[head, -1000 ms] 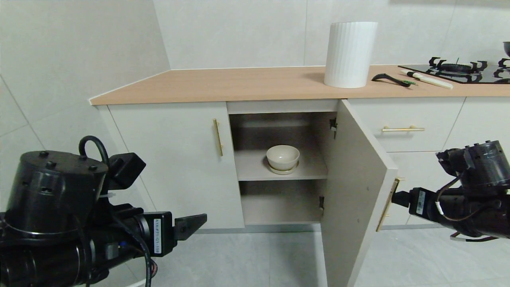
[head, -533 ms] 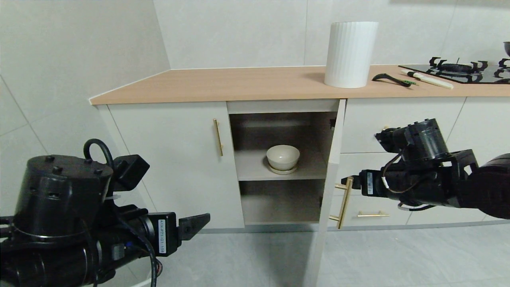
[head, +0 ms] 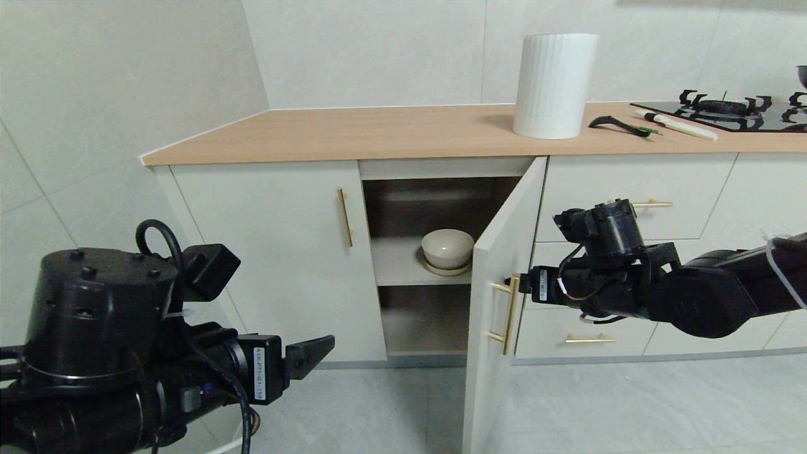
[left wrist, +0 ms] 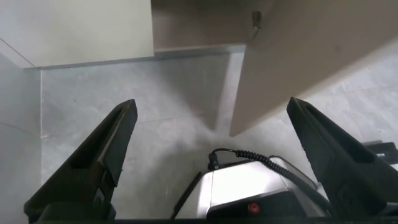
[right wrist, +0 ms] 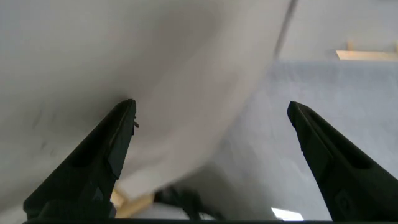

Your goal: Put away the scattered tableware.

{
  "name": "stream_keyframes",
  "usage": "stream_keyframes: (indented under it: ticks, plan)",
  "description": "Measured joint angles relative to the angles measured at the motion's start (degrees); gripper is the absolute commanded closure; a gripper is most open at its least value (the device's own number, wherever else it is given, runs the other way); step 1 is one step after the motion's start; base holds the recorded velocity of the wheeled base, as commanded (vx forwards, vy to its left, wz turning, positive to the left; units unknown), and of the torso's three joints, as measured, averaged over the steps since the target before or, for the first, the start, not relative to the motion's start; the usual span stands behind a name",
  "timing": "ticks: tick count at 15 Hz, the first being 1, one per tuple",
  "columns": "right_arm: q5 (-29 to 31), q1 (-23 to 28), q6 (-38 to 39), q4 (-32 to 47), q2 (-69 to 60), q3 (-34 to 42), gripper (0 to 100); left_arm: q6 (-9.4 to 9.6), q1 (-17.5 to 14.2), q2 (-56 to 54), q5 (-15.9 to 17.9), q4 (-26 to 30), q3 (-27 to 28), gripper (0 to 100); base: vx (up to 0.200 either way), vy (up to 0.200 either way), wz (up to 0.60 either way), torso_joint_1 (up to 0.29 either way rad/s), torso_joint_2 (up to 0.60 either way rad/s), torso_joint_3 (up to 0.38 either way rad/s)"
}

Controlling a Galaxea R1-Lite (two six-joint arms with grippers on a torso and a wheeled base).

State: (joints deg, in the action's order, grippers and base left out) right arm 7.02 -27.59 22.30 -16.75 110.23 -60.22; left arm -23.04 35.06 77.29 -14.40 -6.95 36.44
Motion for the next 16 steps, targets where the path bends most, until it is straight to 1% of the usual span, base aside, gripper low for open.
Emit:
stream_keyframes:
  ticks: [2,6,7,9,11,13,16]
  plan:
    - [0.0,0.0,2.0,-4.2,1.7,0.5,0,0.09,0.0,0.0,0.0,0.0,-0.1,0,0.0,0.0,0.0,0.0,0.0,0.0]
    - [0.2,-0.2,2.8,-5.4,4.3,0.6,0,0.2,0.0,0.1,0.0,0.0,-0.2,0,0.0,0.0,0.0,0.0,0.0,0.0]
    - [0.2,-0.5,3.6,-5.8,4.8,0.5,0,0.79,0.0,0.1,0.0,0.1,-0.4,0,0.0,0.0,0.0,0.0,0.0,0.0]
    - [0.2,-1.0,5.0,-8.8,5.7,0.4,0,1.07,0.0,0.1,0.0,0.1,-0.7,0,0.2,0.0,0.0,0.002,0.0,0.0]
    - [0.6,-1.5,5.8,-13.8,6.9,0.4,0,1.07,0.0,0.0,0.0,0.1,-0.9,0,0.2,0.0,0.0,-0.005,0.0,0.005]
    - [1.4,-1.8,5.9,-15.3,7.8,0.7,0,1.1,-0.1,0.1,0.0,0.1,-0.9,0,0.2,0.0,0.0,0.014,0.0,-0.002]
    - [1.8,-2.1,6.1,-15.5,8.4,0.6,0,1.15,-0.1,0.3,-0.1,0.0,-0.9,0,0.0,0.0,0.0,0.0,0.0,0.0]
